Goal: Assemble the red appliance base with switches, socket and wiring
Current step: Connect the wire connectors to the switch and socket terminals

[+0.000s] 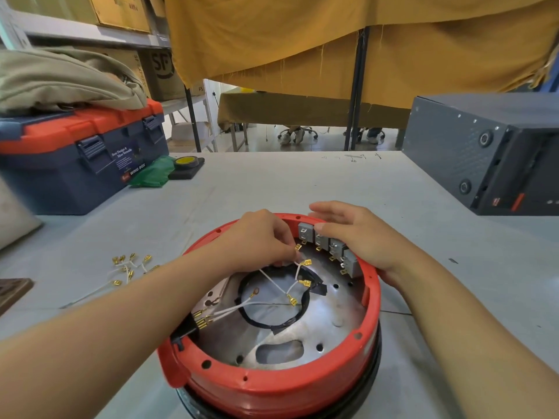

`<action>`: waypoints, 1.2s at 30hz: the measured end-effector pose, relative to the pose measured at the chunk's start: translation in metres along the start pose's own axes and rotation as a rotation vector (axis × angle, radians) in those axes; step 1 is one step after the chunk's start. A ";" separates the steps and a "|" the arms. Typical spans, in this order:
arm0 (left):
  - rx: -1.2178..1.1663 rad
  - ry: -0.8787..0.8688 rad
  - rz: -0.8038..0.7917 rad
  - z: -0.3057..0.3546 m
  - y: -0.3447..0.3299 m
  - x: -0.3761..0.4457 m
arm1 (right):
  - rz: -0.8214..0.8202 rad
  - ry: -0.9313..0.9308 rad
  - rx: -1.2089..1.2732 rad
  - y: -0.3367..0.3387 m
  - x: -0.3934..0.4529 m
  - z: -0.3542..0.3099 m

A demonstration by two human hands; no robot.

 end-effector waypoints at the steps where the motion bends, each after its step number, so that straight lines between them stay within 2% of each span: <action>1: -0.008 -0.002 0.004 -0.001 0.000 0.001 | -0.040 -0.016 0.041 0.000 0.001 0.001; 4: -0.020 -0.009 0.000 -0.002 -0.001 0.002 | -0.091 -0.062 0.059 0.002 0.004 -0.002; 19: 0.028 -0.046 -0.018 -0.003 0.001 0.002 | -0.026 -0.066 0.116 -0.003 0.009 0.000; 31: 0.393 -0.296 0.078 -0.001 -0.003 -0.003 | -0.026 -0.036 0.093 -0.002 0.011 0.003; 36: 0.410 -0.337 0.087 -0.001 -0.004 -0.002 | -0.022 -0.026 0.095 -0.003 0.012 0.005</action>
Point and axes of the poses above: each hand's wrist, its own x-axis towards the middle knuckle, its own y-axis out of the back of the hand, z = x × y, the point moved 1 cm from there along x, towards the middle knuckle
